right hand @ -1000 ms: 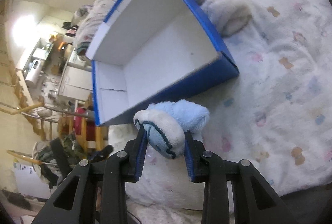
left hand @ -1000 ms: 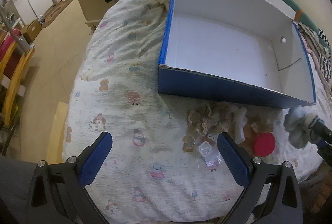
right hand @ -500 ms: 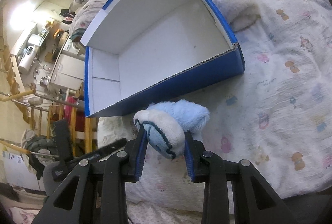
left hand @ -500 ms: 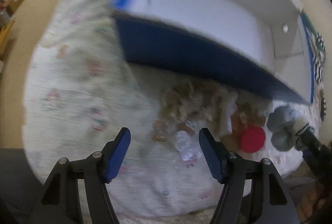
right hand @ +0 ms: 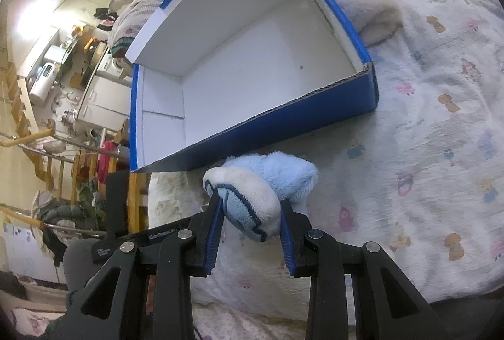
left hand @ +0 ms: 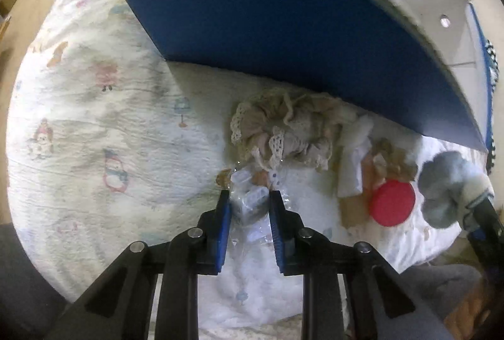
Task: Organize soft objects
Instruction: 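Grasp the clear plastic bag with the left gripper while the right gripper holds the slipper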
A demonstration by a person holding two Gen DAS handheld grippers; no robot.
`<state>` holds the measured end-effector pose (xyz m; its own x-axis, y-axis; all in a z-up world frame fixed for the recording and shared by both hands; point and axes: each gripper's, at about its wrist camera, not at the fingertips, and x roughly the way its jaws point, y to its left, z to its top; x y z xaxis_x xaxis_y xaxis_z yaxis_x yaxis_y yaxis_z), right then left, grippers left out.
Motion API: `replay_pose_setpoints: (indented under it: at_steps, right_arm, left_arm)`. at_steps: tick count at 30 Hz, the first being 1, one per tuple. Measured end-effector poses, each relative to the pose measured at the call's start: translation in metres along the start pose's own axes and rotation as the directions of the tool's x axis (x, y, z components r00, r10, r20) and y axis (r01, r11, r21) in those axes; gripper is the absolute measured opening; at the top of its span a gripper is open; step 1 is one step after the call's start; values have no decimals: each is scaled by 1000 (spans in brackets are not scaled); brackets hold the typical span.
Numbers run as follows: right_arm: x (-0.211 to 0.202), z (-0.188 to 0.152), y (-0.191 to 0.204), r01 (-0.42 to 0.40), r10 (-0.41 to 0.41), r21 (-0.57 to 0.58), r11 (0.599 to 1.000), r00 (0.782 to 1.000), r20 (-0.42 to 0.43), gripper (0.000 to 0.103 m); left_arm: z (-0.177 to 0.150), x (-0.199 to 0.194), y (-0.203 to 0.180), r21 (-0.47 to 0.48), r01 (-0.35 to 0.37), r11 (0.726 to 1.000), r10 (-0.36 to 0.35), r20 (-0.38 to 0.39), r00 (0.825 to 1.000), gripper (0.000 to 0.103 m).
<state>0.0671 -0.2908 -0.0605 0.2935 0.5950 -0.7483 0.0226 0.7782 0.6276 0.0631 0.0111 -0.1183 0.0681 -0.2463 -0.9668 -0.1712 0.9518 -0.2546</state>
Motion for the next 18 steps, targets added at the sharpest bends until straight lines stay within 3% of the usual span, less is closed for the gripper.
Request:
replay_pose_setpoints:
  at_steps: [10, 18]
  right_arm:
    - [12, -6, 21, -10, 6, -87, 996, 999, -45, 35]
    - [-16, -11, 55, -22, 38, -217, 976, 997, 73, 35]
  left_arm:
    - [-26, -41, 24, 58, -127, 990, 121, 89, 989, 21]
    - [-45, -118, 16, 119, -161, 980, 122, 283, 951, 21]
